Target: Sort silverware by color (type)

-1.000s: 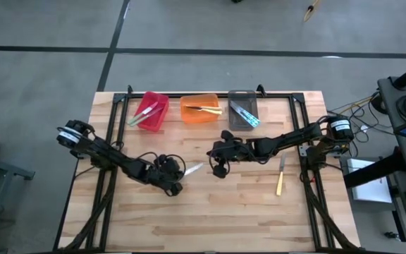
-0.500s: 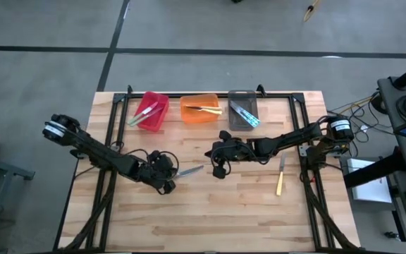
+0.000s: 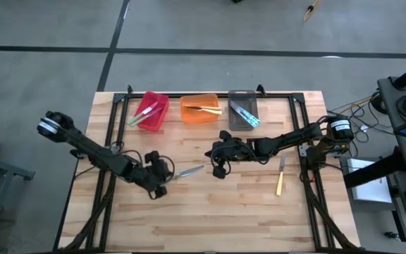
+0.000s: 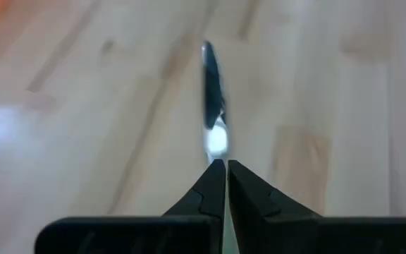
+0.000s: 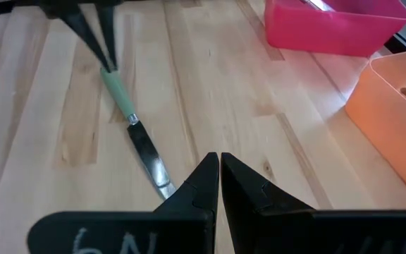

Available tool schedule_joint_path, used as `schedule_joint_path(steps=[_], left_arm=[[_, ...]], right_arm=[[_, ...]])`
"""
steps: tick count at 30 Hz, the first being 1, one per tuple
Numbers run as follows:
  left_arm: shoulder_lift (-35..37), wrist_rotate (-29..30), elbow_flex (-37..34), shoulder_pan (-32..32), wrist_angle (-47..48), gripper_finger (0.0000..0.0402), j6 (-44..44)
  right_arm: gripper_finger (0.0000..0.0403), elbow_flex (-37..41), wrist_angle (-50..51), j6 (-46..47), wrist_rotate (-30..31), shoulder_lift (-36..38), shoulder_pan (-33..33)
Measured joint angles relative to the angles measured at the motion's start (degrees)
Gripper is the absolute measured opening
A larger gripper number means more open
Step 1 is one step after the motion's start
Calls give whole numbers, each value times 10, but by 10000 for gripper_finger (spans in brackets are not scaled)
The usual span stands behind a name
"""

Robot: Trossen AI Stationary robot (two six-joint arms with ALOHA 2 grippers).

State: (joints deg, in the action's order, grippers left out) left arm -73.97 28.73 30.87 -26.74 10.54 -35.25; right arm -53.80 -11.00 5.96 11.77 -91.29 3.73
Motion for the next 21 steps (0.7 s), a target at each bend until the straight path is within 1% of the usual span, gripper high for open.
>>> schedule_joint_path(steps=[3, 6, 11, 15, 21], left_arm=[[-20, 5, 0, -16, -3, 0, -3], [-44, 43, 0, -18, -13, 0, -29], [-92, 59, 0, -17, -81, 7, -6], [-129, 51, 1, -17, -114, 40, -3], [-166, 48, 1, -17, -118, 116, -10]], right_arm=[[9, 0, 0, 4, 0, 0, 0], [9, 0, 0, 4, 0, 0, 0], [9, 0, -3, 4, 0, 0, 0], [9, 0, -2, 4, -2, 0, 0], [9, 0, 0, 10, -4, 0, 0]])
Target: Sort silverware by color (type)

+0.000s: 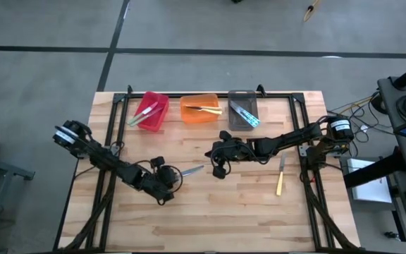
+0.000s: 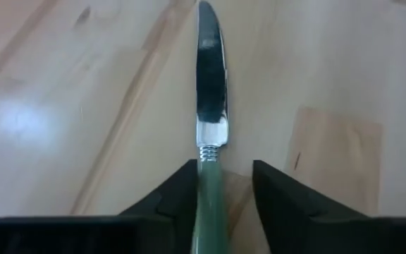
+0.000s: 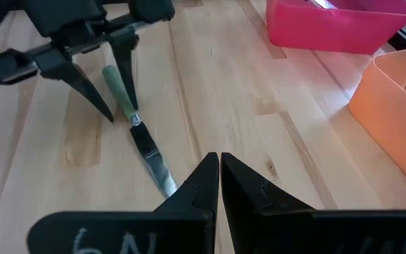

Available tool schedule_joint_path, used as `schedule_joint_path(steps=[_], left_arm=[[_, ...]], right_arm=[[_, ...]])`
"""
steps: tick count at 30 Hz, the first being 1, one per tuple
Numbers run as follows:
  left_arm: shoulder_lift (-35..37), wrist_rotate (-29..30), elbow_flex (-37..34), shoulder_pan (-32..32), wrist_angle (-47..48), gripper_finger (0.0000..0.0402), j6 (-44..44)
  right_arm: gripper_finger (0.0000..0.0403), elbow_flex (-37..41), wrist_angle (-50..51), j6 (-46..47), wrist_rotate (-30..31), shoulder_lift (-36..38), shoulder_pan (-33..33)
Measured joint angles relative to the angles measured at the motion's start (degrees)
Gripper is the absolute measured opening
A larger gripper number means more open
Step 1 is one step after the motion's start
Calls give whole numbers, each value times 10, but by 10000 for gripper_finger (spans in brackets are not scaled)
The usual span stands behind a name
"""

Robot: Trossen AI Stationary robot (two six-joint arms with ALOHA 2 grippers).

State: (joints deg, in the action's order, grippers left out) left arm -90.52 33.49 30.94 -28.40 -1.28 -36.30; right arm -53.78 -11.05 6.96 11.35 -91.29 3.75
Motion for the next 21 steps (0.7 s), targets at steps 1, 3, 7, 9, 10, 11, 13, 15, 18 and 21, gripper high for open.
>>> schedule_joint_path(steps=[1, 3, 7, 9, 10, 11, 13, 15, 18, 21], left_arm=[[-5, 0, 0, 0, -3, 128, -3], [-17, 2, 0, 0, -7, 148, -8], [-38, 12, 2, 1, -19, 168, -14], [-48, 14, 2, 1, -20, 166, -28], [-53, 14, 3, 1, -19, 163, -37], [-58, 14, 3, 1, -19, 158, -46], [-65, 15, 3, 0, -23, 145, -56], [-69, 16, 3, -1, -27, 128, -56], [-71, 22, 3, -1, -35, 98, -45], [-72, 27, 2, -1, -47, 65, -24]], right_arm=[[9, 0, 0, 0, 0, 0, 0], [9, 0, 0, 4, 0, 0, 0], [9, 0, 0, 5, 0, 0, 0], [9, 0, 0, 5, 0, 0, 0], [9, 0, 0, 5, 0, 0, 0], [9, 0, 0, 3, 0, 0, 0], [9, 0, -1, -4, 0, -2, 0], [9, 0, 0, -5, 0, -3, 0], [9, 0, -1, -5, 0, -7, 0], [9, 0, -3, -1, 0, -7, 0]])
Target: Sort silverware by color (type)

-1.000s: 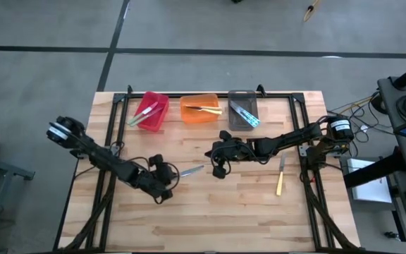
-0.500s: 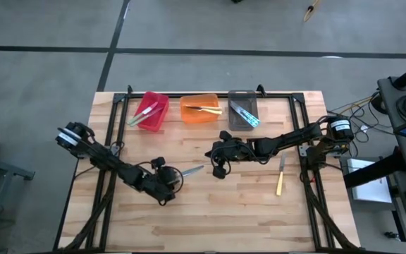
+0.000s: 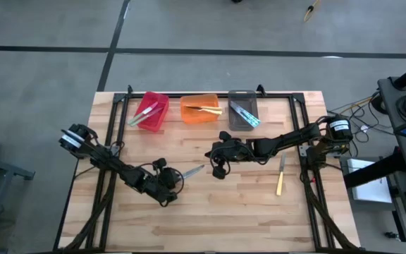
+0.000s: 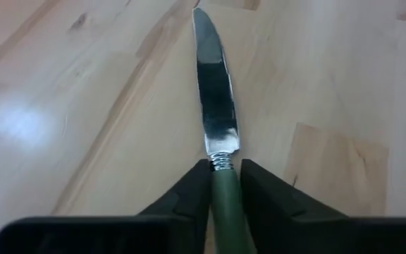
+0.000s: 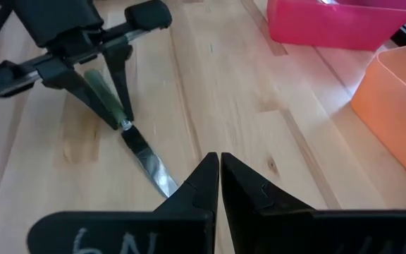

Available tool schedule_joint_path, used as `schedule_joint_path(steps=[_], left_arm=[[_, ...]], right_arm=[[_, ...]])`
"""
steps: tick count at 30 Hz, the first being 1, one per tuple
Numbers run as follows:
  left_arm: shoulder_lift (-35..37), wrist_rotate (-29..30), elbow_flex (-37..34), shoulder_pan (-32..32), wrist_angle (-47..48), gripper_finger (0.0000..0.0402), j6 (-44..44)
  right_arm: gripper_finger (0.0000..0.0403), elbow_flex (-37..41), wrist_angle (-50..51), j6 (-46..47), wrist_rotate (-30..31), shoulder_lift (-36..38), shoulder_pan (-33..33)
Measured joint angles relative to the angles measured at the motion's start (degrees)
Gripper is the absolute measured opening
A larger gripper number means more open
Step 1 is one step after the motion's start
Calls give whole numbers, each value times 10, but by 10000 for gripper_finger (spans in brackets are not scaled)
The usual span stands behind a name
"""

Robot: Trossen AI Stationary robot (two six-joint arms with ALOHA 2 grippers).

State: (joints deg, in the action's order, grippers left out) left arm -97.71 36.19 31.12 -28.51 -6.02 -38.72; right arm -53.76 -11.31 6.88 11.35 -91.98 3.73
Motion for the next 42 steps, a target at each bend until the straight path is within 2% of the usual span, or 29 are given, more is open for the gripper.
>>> schedule_joint_path(steps=[4, 9, 12, 15, 24, 31, 34, 37, 39, 42], left_arm=[[-1, 24, -1, 0, -19, 20, 4], [4, 52, 0, -3, -34, 19, 1], [22, 49, 2, -7, -30, 12, 1], [53, 47, 1, -8, -12, 1, 1], [152, 48, 1, -8, 103, 2, -27], [167, -11, 0, -10, 87, 1, 59], [162, -10, 0, -6, 95, 1, 95], [161, -9, 0, 23, 96, 0, 144], [163, -39, 0, 57, 94, 0, 177], [165, -128, 0, 109, 91, 0, 225]], right_arm=[[9, 0, -4, 7, 0, 0, 0], [9, 1, -37, -12, 7, 0, 11], [9, 3, -43, -21, 7, 0, 21], [9, 3, -41, -21, 7, 0, 26], [9, 3, -40, -24, 7, 0, 26], [9, 3, -40, -25, 7, 0, 26], [9, 3, -40, -23, 7, 0, 28], [9, 3, -40, -19, 7, 0, 33], [9, 4, -41, -17, 7, 0, 37], [9, 7, -40, -16, 7, 0, 46]])
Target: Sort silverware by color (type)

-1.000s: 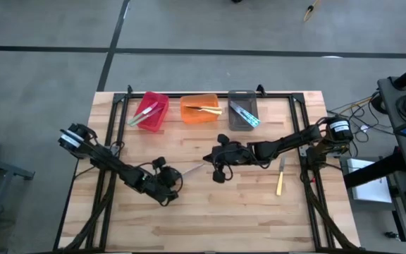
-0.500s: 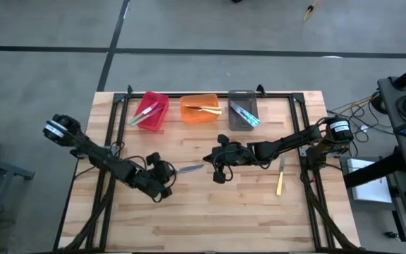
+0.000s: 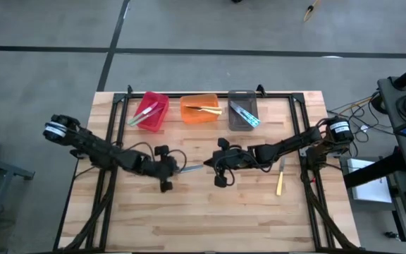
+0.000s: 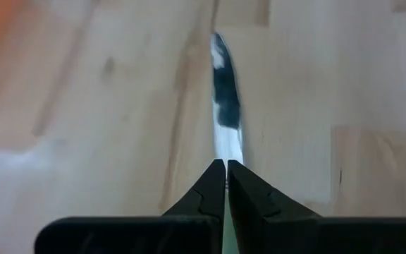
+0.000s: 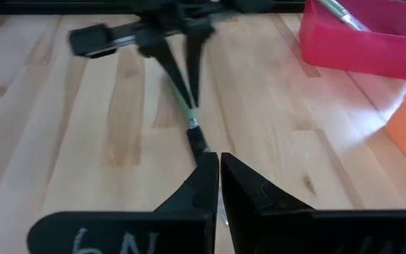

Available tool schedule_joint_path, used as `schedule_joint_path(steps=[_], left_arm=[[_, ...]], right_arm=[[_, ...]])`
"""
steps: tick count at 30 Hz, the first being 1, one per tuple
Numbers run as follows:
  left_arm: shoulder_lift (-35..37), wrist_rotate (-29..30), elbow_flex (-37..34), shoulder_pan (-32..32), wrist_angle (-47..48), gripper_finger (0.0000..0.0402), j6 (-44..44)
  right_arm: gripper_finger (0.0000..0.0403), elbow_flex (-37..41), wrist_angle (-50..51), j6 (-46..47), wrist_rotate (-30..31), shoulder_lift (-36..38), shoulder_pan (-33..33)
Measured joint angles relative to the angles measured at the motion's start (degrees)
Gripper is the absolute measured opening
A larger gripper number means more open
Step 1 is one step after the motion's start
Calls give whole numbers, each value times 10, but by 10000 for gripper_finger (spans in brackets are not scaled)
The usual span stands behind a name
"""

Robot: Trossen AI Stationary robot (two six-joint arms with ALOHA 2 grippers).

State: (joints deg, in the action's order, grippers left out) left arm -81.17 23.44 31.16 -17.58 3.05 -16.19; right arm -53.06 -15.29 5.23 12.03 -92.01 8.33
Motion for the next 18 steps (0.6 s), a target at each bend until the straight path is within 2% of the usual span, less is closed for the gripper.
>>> schedule_joint_path(steps=[2, 4, 13, 18], left_arm=[[0, -54, -2, 20, -1, 0, 16], [0, -81, -9, 24, 0, 0, 22], [6, -69, -32, 4, -42, 1, -26], [4, -62, -37, 4, -43, 24, -26]], right_arm=[[9, 1, 0, 3, 0, 0, 6], [9, 2, 0, 2, 0, 0, 12], [9, 2, 0, 25, 2, 0, 15], [9, 2, 0, 37, 1, 0, 23]])
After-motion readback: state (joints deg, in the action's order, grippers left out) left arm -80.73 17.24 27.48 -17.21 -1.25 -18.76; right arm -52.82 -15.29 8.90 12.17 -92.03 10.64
